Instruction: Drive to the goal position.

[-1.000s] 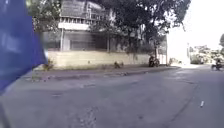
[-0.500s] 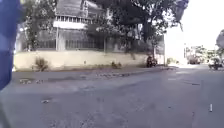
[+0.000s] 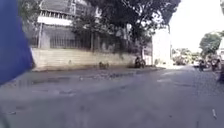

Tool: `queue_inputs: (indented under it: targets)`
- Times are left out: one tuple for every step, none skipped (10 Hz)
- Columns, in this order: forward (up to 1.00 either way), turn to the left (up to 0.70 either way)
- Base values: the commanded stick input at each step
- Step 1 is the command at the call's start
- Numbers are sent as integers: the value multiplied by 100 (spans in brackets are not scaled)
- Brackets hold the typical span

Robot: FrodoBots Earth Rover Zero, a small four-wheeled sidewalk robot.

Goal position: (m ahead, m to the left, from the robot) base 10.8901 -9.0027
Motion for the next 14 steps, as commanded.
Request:
queue_inputs:
  targets:
    - [95, -37]
    - [95, -37]
    - [95, -37]
    - [95, -37]
    - [95, -37]
    - [95, -37]
    - [95, -37]
    - [95, -37]
    - [95, -37]
    - [95, -37]
    - [95, -37]
    - [95, -37]
    - [95, -37]
    - [95, -37]
